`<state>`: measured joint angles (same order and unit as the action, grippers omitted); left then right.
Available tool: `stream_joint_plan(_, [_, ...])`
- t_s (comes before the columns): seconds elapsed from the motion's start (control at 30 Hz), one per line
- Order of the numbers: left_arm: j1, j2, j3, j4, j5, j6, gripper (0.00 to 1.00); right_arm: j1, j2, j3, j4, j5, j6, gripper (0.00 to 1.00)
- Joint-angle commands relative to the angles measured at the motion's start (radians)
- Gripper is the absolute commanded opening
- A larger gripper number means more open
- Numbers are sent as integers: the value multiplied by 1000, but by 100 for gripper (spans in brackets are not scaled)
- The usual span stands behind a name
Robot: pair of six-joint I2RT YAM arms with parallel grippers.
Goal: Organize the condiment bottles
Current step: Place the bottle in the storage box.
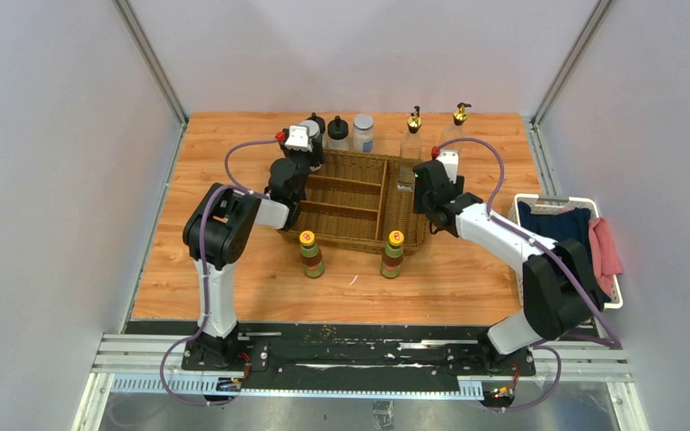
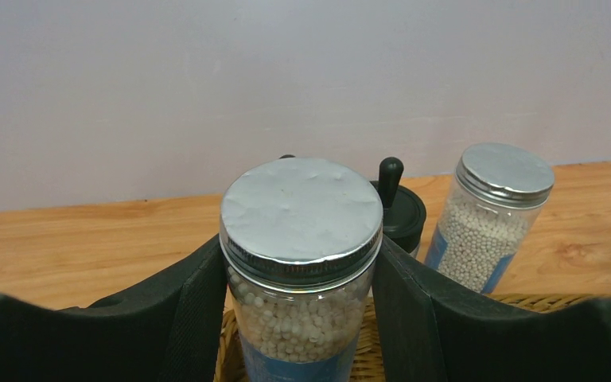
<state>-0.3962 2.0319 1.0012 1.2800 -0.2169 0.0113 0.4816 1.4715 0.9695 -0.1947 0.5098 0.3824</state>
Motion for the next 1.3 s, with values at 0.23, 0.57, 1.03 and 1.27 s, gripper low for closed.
stream_joint_plan(0.23, [-6, 17, -19, 83, -37, -7, 18, -54, 98, -18, 15, -94, 86, 60])
stream_joint_plan(0.57, [-7, 15, -40, 63, -56, -7, 21, -57, 164, -13, 28, -159, 105, 42])
stream_joint_plan(1.03, [-33, -14, -99, 0, -111, -58, 37, -70, 198, -9, 29, -201, 113, 2])
stream_joint_plan(1.27, [-50, -54, -141, -31, -157, -81, 43, -81, 211, 3, 29, -213, 112, 0])
